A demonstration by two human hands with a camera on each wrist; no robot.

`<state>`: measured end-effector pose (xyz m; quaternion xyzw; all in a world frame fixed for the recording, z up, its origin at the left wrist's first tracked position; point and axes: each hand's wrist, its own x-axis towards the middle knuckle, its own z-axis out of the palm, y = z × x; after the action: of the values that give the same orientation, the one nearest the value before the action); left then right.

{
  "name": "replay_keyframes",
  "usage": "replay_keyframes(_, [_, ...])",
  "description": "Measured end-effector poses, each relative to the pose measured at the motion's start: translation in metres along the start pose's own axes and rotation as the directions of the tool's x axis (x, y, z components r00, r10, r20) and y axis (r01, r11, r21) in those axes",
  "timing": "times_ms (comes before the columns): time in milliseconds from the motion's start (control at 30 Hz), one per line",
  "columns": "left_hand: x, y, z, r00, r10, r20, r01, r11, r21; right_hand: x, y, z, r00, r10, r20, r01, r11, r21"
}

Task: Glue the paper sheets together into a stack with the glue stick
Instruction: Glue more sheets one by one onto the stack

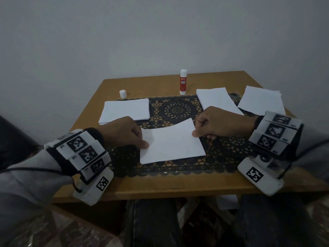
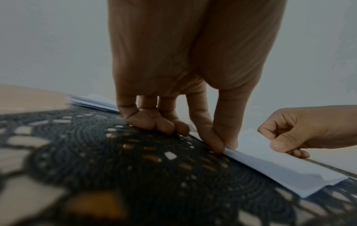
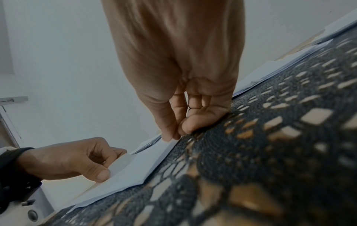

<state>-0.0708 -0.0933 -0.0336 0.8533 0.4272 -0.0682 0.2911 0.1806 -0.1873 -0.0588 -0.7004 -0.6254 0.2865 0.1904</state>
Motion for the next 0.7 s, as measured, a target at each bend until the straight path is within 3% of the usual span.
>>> replay_keyframes(700, [0.0056,-0.0001,0.0027,0.999,-0.018,-0.035,0.021,0.996,0.088,0.0007,-0.0094,0.0052,0.999,-0.001,-0.04,-0.007,0.976,-0.215])
